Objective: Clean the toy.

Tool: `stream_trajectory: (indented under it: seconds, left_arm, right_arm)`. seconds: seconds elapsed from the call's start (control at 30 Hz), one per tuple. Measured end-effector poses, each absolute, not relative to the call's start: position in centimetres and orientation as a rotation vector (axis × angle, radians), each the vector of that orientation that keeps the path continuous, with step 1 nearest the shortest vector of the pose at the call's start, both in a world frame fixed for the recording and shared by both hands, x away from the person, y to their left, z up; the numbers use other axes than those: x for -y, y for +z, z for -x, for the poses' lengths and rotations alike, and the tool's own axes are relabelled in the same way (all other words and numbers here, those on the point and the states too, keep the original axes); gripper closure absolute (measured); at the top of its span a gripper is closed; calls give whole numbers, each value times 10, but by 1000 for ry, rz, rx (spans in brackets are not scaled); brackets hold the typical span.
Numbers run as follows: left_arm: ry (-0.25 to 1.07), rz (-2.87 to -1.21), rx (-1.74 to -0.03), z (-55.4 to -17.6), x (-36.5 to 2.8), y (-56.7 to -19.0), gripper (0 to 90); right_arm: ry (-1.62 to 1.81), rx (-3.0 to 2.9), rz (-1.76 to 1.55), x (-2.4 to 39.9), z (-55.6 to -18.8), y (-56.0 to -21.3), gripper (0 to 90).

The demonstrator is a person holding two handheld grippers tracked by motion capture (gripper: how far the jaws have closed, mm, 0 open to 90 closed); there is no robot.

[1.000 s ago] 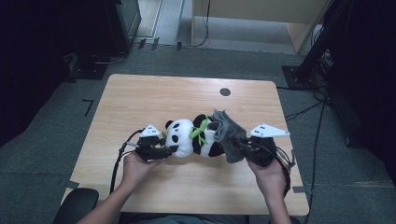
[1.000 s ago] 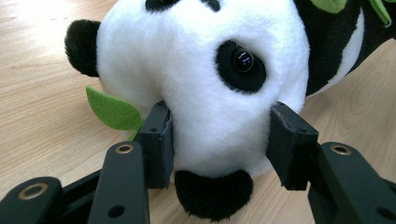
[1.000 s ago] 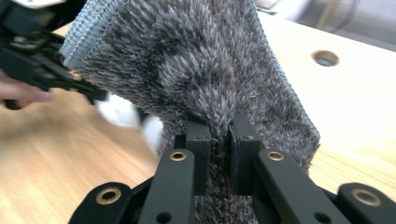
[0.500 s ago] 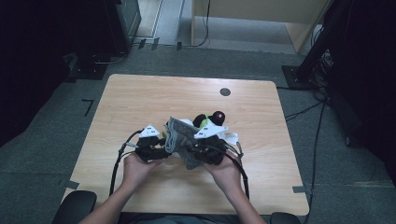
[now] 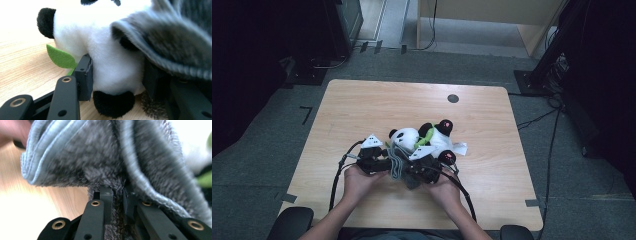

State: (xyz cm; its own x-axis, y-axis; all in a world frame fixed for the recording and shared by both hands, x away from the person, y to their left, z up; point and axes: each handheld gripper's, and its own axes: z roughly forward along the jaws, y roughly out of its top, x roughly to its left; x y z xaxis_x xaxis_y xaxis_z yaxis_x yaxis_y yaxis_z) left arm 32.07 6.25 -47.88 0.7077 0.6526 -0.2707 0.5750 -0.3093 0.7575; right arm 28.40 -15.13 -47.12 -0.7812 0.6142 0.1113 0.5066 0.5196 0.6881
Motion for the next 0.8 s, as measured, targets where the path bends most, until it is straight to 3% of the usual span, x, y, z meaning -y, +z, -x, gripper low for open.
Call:
stream_trajectory:
  seconds: [0.8]
  left_arm:
    - [99, -2020, -913, -325, -64, -478, 494]
  right_arm:
    - [965, -2598, -1115, 239, -270, -451, 823]
